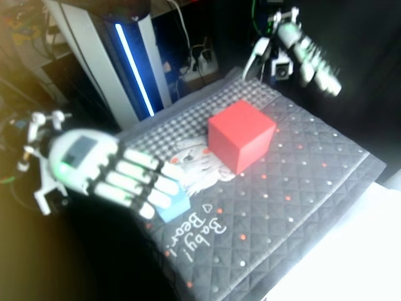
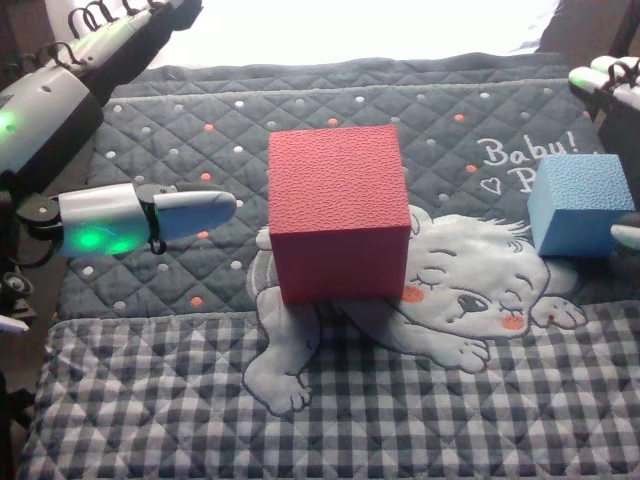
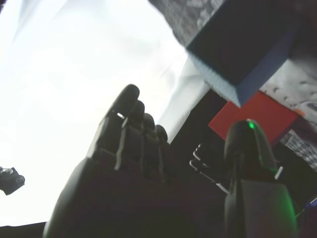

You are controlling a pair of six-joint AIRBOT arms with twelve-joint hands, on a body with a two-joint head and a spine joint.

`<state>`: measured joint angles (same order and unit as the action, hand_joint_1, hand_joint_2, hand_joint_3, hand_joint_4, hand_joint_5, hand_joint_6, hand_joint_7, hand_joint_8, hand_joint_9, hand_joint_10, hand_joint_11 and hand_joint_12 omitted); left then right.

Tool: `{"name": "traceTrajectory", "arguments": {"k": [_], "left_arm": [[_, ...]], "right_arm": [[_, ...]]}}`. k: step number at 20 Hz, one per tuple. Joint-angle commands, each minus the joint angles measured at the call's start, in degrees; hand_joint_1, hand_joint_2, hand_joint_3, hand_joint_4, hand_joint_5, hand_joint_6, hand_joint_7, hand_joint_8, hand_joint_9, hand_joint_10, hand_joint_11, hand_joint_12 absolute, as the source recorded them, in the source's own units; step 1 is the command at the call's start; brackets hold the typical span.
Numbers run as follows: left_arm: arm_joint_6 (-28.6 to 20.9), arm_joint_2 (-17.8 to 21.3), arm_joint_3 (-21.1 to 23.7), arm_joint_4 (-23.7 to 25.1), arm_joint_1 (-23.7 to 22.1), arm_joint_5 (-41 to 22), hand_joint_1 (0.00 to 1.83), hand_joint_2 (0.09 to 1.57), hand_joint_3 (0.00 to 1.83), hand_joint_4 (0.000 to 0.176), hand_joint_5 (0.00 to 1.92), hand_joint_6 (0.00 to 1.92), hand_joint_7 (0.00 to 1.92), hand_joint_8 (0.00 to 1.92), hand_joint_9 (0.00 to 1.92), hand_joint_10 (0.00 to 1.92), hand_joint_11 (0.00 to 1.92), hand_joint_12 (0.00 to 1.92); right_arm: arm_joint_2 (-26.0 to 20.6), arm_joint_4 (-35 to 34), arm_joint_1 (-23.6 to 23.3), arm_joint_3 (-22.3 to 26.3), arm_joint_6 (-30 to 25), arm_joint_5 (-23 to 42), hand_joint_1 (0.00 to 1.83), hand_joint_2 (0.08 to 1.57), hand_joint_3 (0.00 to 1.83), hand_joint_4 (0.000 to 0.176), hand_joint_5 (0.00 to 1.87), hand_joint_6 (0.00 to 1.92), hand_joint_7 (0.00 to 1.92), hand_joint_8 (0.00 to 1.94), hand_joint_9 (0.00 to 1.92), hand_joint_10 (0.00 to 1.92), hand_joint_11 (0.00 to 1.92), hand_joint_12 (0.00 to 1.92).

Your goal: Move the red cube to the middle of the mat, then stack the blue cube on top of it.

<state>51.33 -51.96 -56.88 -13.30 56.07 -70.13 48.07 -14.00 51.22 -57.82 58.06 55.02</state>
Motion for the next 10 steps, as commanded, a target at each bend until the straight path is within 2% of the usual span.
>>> {"name": "traceTrajectory", "arguments": {"k": [1, 4, 5, 6, 7, 8, 9, 10], "left_arm": [[0.5, 0.5, 0.0, -0.2, -0.4, -8.4, 0.7, 0.88, 0.0, 0.175, 0.0, 0.0, 0.0, 0.0, 0.0, 0.0, 0.0, 0.0], [0.6, 1.1, 0.4, -1.0, 0.4, -10.2, 0.7, 0.86, 0.0, 0.176, 0.0, 0.0, 0.0, 0.0, 0.0, 0.0, 0.0, 0.0], [0.6, 1.1, 0.4, -1.2, 0.6, -10.4, 0.69, 0.86, 0.0, 0.161, 0.0, 0.0, 0.0, 0.0, 0.0, 0.0, 0.0, 0.0], [0.6, 1.1, 0.5, -1.5, 0.8, -10.7, 0.7, 0.89, 0.0, 0.121, 0.0, 0.0, 0.0, 0.0, 0.0, 0.0, 0.0, 0.0], [0.6, 1.2, 0.5, -2.1, 1.3, -10.9, 0.72, 0.91, 0.0, 0.104, 0.0, 0.0, 0.0, 0.0, 0.0, 0.0, 0.0, 0.0], [0.6, 1.2, 0.6, -2.3, 1.4, -11.0, 0.72, 0.91, 0.0, 0.104, 0.0, 0.0, 0.0, 0.0, 0.0, 0.0, 0.0, 0.0], [0.6, 1.2, 0.6, -2.5, 1.7, -11.3, 0.74, 0.91, 0.0, 0.114, 0.0, 0.0, 0.0, 0.0, 0.0, 0.0, 0.0, 0.0], [0.6, 1.2, 0.7, -2.6, 1.9, -11.5, 0.73, 0.91, 0.0, 0.11, 0.0, 0.0, 0.0, 0.0, 0.0, 0.0, 0.0, 0.0]], "right_arm": [[0.1, -0.5, -1.3, -0.7, -0.2, 4.8, 0.88, 1.07, 0.0, 0.0, 0.0, 0.0, 0.0, 0.0, 0.0, 0.0, 0.0, 0.89], [2.9, -0.8, -3.2, -3.1, -0.3, 0.3, 0.93, 1.06, 0.0, 0.0, 0.0, 0.0, 0.0, 0.0, 0.01, 0.01, 0.0, 0.91], [3.6, -0.8, -3.6, -3.7, -0.3, -0.9, 0.94, 1.05, 0.0, 0.0, 0.0, 0.0, 0.0, 0.0, 0.03, 0.01, 0.0, 0.88], [4.7, -0.8, -4.4, -4.7, -0.3, -2.5, 0.89, 1.03, 0.0, 0.0, 0.0, 0.0, 0.0, 0.0, 0.04, 0.02, 0.0, 0.87], [6.7, -0.8, -6.0, -6.6, -0.3, -5.8, 0.94, 1.09, 0.01, 0.0, 0.0, 0.0, 0.06, 0.01, 0.11, 0.06, 0.0, 0.94], [7.0, -0.8, -6.4, -7.0, -0.3, -6.4, 0.94, 1.09, 0.01, 0.0, 0.0, 0.0, 0.06, 0.01, 0.11, 0.06, 0.0, 0.94], [7.6, -0.7, -7.1, -7.7, -0.2, -7.7, 0.99, 1.17, 0.01, 0.0, 0.17, 0.63, 0.25, 0.66, 0.14, 1.09, 0.0, 1.67], [7.7, -0.1, -7.9, -7.9, -0.2, -8.9, 1.25, 1.21, 0.01, 0.0, 0.55, 1.66, 0.72, 1.68, 0.84, 1.76, 0.88, 1.87]]}}
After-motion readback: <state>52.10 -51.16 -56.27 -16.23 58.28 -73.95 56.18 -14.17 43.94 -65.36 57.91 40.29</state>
